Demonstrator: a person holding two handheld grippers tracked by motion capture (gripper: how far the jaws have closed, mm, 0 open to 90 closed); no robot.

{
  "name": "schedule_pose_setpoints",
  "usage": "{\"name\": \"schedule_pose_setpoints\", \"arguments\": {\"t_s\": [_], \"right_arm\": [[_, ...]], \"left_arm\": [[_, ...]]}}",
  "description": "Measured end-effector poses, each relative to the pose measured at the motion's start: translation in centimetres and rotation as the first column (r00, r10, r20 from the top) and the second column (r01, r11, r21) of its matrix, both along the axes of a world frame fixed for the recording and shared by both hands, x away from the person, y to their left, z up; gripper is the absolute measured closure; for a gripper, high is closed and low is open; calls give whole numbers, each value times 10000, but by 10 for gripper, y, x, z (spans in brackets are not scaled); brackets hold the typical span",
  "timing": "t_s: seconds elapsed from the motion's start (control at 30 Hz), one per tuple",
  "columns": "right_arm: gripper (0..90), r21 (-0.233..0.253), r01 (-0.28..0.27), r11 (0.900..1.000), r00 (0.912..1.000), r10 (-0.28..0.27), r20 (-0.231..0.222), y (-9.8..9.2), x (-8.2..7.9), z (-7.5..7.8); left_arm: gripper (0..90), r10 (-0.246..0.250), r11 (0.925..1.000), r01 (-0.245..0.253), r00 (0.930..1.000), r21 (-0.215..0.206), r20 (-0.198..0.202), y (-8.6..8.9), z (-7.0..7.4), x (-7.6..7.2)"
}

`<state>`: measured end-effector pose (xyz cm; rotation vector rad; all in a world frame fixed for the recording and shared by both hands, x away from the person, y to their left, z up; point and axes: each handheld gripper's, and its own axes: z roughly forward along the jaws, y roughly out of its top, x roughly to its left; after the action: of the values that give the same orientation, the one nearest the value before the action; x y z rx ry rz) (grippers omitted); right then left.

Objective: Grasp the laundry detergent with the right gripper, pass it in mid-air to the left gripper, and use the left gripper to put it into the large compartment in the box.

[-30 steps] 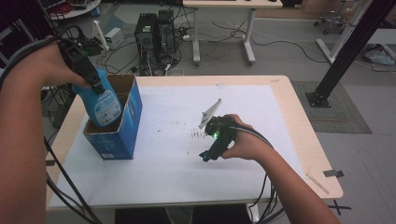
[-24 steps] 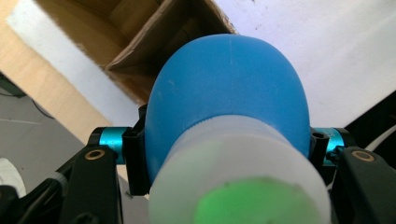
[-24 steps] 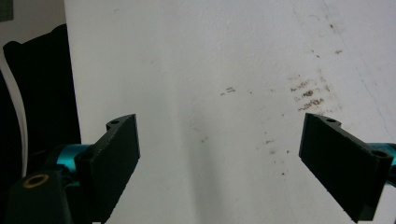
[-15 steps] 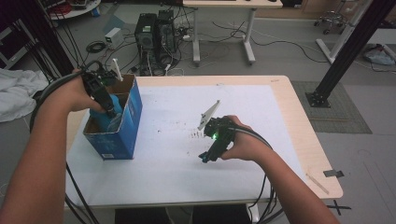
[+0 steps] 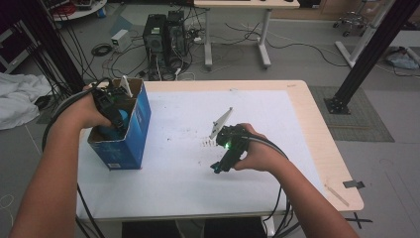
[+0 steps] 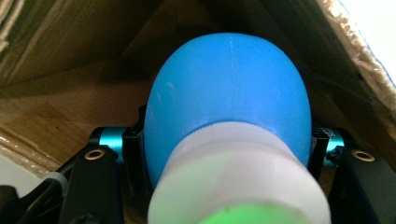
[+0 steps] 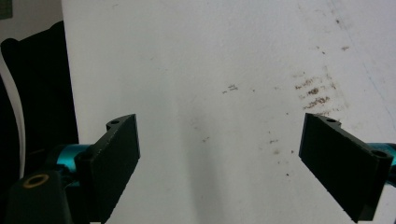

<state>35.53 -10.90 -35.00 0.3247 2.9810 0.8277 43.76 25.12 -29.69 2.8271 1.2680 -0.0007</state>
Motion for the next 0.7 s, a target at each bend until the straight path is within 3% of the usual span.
{"name": "schedule_pose_setpoints", "arguments": {"t_s": [0.43, 0.7], "right_arm": [[116, 58, -18, 10000, 10000, 18, -36, 2, -2, -1], [116, 119, 55, 9999, 10000, -55, -13, -3, -4, 0]], "left_arm": [[373, -342, 9991, 340, 9994, 259, 76, -8, 0, -3], [322, -374, 9989, 368, 9990, 294, 228, -11, 3, -5]]}}
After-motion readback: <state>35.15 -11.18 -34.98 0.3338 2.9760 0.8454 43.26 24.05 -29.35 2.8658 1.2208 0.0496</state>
